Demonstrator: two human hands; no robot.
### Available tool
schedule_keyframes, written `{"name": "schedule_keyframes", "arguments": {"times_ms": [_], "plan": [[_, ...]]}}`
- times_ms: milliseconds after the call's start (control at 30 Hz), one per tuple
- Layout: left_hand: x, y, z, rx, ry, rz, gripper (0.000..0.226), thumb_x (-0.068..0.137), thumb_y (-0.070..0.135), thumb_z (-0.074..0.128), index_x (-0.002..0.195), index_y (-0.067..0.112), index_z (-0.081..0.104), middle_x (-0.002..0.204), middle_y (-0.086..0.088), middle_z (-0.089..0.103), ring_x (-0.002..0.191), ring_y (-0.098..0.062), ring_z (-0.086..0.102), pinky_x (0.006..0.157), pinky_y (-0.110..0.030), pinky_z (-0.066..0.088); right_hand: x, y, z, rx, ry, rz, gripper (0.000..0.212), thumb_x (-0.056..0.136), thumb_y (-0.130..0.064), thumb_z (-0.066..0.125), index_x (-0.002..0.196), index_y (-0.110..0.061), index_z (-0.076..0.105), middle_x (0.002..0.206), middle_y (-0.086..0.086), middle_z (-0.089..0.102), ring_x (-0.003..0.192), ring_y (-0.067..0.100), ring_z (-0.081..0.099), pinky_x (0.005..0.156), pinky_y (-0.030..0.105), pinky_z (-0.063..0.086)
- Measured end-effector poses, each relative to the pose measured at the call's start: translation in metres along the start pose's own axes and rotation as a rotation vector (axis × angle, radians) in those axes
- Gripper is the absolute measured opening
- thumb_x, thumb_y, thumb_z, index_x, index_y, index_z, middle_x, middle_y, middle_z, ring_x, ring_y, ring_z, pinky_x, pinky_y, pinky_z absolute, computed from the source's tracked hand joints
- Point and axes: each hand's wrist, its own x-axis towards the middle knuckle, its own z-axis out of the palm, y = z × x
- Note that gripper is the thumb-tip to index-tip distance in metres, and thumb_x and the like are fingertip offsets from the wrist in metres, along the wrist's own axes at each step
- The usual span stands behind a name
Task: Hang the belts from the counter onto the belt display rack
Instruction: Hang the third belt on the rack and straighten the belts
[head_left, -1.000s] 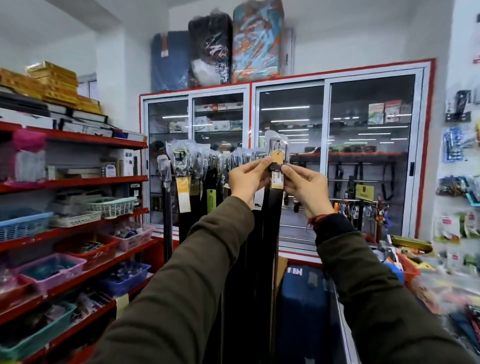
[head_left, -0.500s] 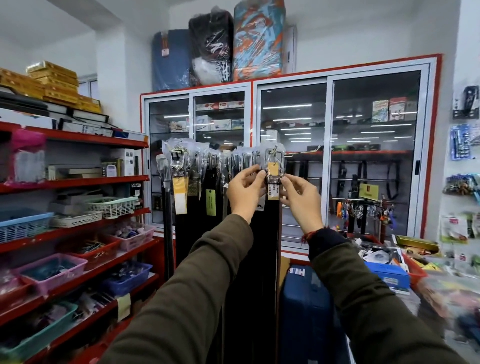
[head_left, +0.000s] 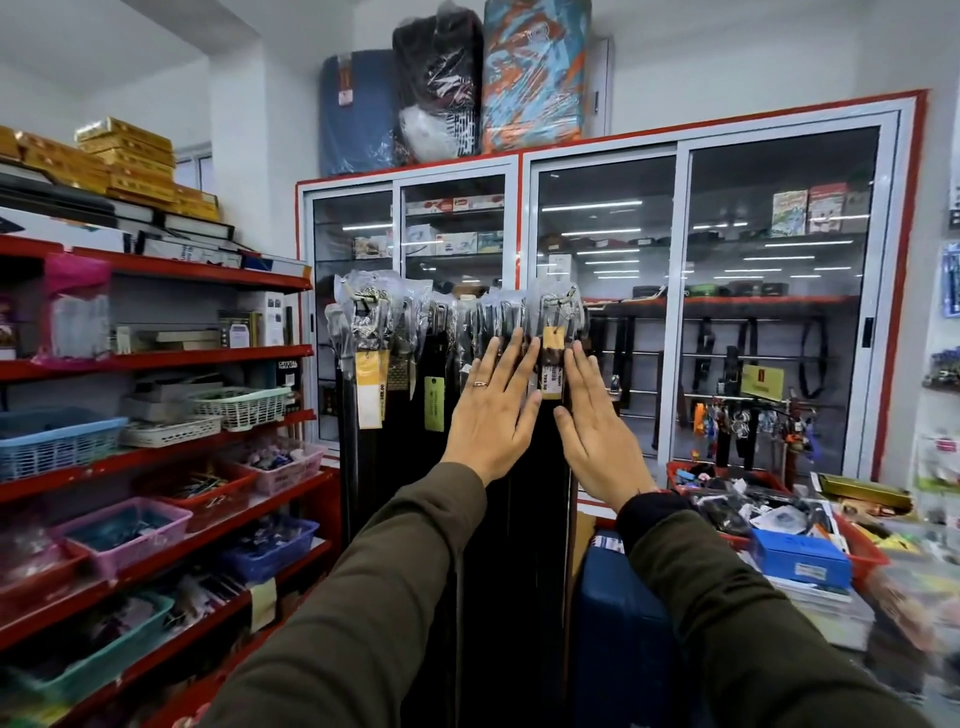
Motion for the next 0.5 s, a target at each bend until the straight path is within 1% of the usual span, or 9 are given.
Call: {"name": "schedule_keyframes", "arguments": {"times_ms": [133, 233, 333, 400, 500], "plan": [[0.004, -0.009, 0.003, 0.091, -0.059, -0.041, 0.063, 0.108, 0.038, 0.031, 0.163, 0.027, 0.004, 0.172, 0.003, -0.002, 0.159, -0.022, -0.006, 0.129, -0.045, 0.007, 0.008, 0.007, 0.006, -0.015, -0.057, 0.008, 0.068, 0.106, -0.030, 0.036, 0.162, -0.030, -0.004, 0.169, -0.021, -0.011, 0.157, 0.004, -0.010, 0.120, 0.031, 0.034], [0.003, -0.010, 0.001, 0.095, -0.053, -0.037, 0.062, 0.108, 0.039, 0.031, 0.163, 0.027, 0.005, 0.172, 0.001, 0.000, 0.160, -0.022, -0.004, 0.129, -0.045, 0.005, 0.008, 0.006, 0.011, -0.009, -0.050, 0.024, 0.068, 0.107, -0.028, 0.037, 0.162, -0.027, -0.003, 0.170, -0.017, -0.010, 0.157, 0.005, -0.010, 0.126, 0.041, 0.027], [-0.005, -0.010, -0.005, 0.128, -0.001, -0.006, 0.063, 0.107, 0.040, 0.032, 0.163, 0.025, 0.009, 0.172, -0.001, 0.002, 0.160, -0.022, -0.002, 0.129, -0.046, 0.004, 0.005, -0.004, 0.017, 0.006, 0.033, 0.026, 0.068, 0.106, -0.025, 0.040, 0.162, -0.021, 0.001, 0.172, -0.010, -0.005, 0.159, 0.010, -0.007, 0.128, 0.047, 0.019], [-0.014, -0.015, -0.014, 0.153, 0.059, -0.002, 0.064, 0.106, 0.041, 0.033, 0.163, 0.023, 0.011, 0.172, -0.002, 0.004, 0.160, -0.021, -0.001, 0.129, -0.046, 0.002, 0.004, -0.017, 0.023, 0.006, 0.111, 0.007, 0.068, 0.106, -0.025, 0.041, 0.163, -0.020, 0.003, 0.172, -0.007, -0.002, 0.159, 0.014, -0.005, 0.128, 0.051, 0.016], [-0.029, -0.033, -0.034, 0.196, 0.173, 0.001, 0.065, 0.105, 0.043, 0.035, 0.163, 0.021, 0.014, 0.172, -0.004, 0.007, 0.160, -0.022, 0.000, 0.129, -0.045, -0.005, 0.006, -0.041, 0.036, 0.019, 0.184, -0.050, 0.066, 0.106, -0.031, 0.040, 0.162, -0.020, 0.008, 0.172, -0.003, 0.000, 0.160, 0.018, -0.003, 0.127, 0.052, 0.015]]}}
